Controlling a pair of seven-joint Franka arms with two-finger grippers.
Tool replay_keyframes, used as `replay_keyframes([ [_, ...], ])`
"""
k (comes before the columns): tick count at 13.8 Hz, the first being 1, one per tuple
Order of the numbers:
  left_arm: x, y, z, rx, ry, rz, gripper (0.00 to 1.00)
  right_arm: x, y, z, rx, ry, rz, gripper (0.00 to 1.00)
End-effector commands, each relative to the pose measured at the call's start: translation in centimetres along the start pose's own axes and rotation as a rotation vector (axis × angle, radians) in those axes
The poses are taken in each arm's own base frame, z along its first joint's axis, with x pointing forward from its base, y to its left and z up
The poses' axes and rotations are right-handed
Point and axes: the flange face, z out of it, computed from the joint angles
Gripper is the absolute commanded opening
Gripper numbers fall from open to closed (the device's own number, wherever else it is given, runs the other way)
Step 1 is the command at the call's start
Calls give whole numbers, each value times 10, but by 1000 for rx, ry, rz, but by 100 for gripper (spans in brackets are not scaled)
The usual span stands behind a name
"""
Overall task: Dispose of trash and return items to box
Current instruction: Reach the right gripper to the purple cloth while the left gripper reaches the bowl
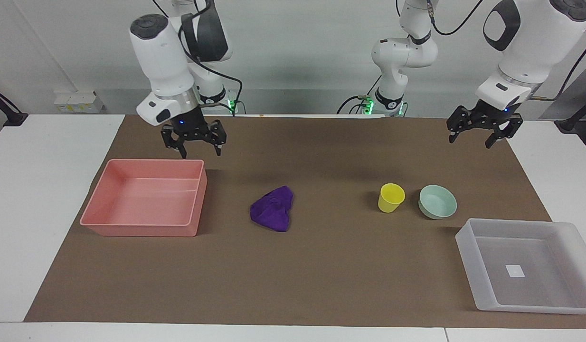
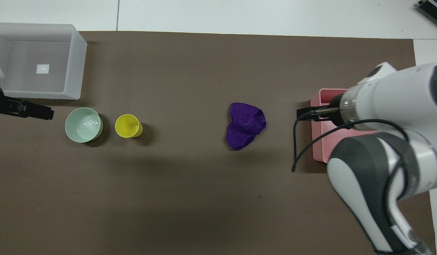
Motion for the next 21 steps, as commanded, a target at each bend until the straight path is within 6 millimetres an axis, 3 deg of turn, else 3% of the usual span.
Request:
replay_keyframes([
  [1, -21, 0, 27, 22, 45, -10, 100, 11, -45, 62, 22, 1, 22, 100],
  [3, -21, -1, 50, 25, 59, -12, 100, 14, -72, 113, 25, 2, 27, 100],
  [4, -21, -5, 62, 27, 63, -18, 100, 9, -87, 126, 31, 12, 18, 100],
  [7, -30, -14, 109, 32, 78, -32, 100, 9, -92, 170, 34, 27, 12, 100],
  [9, -27, -35, 141, 43, 95, -64, 100, 1, -108, 208, 31, 16, -12, 100],
  [12, -24, -38, 197, 50, 111, -72, 100, -2, -106, 217, 29, 21, -28, 100],
  [13, -30, -38, 211, 55, 135, -77, 100, -6, -104, 220, 21, 16, -48, 90],
  [14, -31, -37, 224, 58, 150, -76, 100, -7, -103, 221, 17, 8, -59, 32],
  [15, -30, -38, 241, 58, 140, -78, 100, -7, -102, 221, 15, 4, -53, 5],
  [16, -29, -39, 255, 58, 133, -76, 100, -7, -102, 221, 15, 2, -48, 0],
  [19, -29, -42, 285, 60, 130, -82, 98, -6, -102, 218, 13, -2, -12, 0],
  [20, -28, -44, 290, 63, 135, -83, 83, -6, -103, 215, 12, -5, -3, 0],
  [21, -28, -44, 291, 62, 134, -83, 61, -5, -102, 211, 9, -12, 3, 0],
])
